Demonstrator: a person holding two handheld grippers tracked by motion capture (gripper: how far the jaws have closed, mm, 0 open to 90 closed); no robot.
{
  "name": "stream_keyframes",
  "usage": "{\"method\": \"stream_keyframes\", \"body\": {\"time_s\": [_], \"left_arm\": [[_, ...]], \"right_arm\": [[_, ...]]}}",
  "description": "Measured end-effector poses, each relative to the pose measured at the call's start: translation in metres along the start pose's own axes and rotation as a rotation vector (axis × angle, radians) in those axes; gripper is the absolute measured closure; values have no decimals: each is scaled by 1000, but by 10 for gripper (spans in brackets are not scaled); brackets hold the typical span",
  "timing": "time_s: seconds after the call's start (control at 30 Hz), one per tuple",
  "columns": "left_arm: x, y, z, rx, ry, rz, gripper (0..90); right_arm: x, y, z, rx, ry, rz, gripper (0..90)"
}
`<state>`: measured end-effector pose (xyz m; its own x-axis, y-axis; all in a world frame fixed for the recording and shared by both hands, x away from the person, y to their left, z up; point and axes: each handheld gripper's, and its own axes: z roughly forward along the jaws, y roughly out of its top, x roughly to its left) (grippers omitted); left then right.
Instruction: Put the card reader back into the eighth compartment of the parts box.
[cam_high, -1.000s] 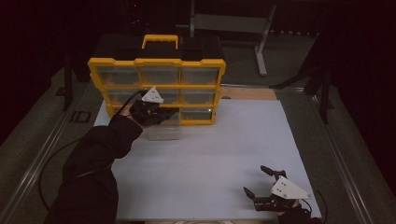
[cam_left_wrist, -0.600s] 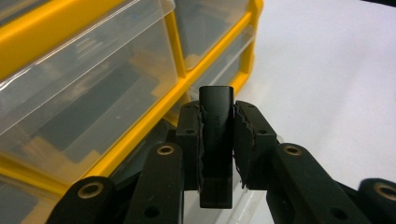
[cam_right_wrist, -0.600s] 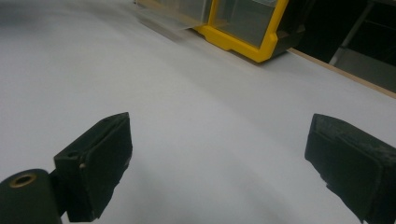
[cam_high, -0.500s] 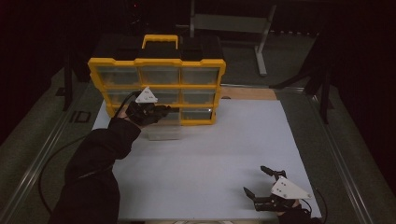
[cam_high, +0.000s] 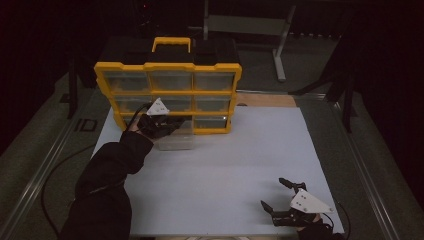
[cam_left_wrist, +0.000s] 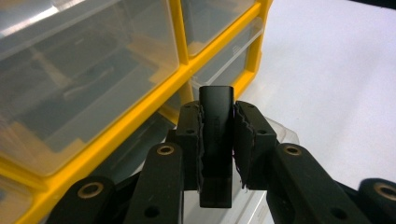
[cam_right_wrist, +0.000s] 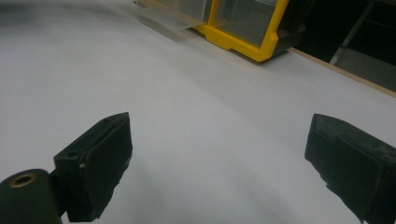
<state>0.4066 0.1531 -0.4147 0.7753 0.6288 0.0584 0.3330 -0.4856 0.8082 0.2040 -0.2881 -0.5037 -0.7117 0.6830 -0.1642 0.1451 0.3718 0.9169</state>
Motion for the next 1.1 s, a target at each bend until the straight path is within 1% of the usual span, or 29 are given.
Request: {"method": "stream_keyframes", "body": {"time_s": [0.07,0.2,0.27,0.33,0.37,0.47,0.5,0.53,0.63,0.7,0.73,0.8,0.83,0.87,0.9,0.93,0.97,1.0,1.03,1.07,1.1], "left_arm": [[1,-2,2,5,9,3,736],[3,-6,5,15,6,-12,736],[3,-6,7,30,7,-11,735],[3,-7,8,36,-4,-20,735],[3,-7,9,41,2,-20,735],[3,-7,11,58,-2,-26,735],[4,-7,12,71,-10,-31,735],[4,-7,13,80,-8,-26,734],[4,-6,13,85,2,-30,734],[4,-4,11,77,-8,-31,730],[4,-3,10,70,5,-30,725],[5,-1,6,51,11,-45,632],[6,1,4,38,6,-52,583],[6,2,2,36,-2,-57,555],[5,3,1,39,0,-54,505],[5,3,0,40,-3,-51,485],[3,4,-1,48,-3,-45,443],[3,4,-2,52,-3,-41,374],[2,4,-2,56,-5,-33,357],[0,5,-3,56,5,-29,311],[0,5,-4,56,0,-31,267]], "right_arm": [[0,0,0,1,0,1,74],[0,0,0,1,-1,0,75],[0,0,0,2,1,1,75],[0,0,0,3,0,-1,75],[0,0,0,4,1,0,74],[0,0,0,2,-1,0,74],[0,0,0,3,-1,1,74],[0,0,0,3,-1,0,75],[0,0,0,2,0,0,75],[-1,0,0,3,0,-1,75],[-1,0,0,2,-1,0,75],[0,0,0,3,-1,2,75],[0,0,0,2,-1,1,74],[0,0,0,3,-1,0,75],[0,0,0,3,-2,1,74],[0,0,0,3,-1,0,75],[0,0,0,3,-2,2,75],[0,0,0,3,-2,2,75],[0,0,0,3,-1,2,75],[0,0,0,4,-2,2,75],[0,0,0,4,-2,1,74]]}}
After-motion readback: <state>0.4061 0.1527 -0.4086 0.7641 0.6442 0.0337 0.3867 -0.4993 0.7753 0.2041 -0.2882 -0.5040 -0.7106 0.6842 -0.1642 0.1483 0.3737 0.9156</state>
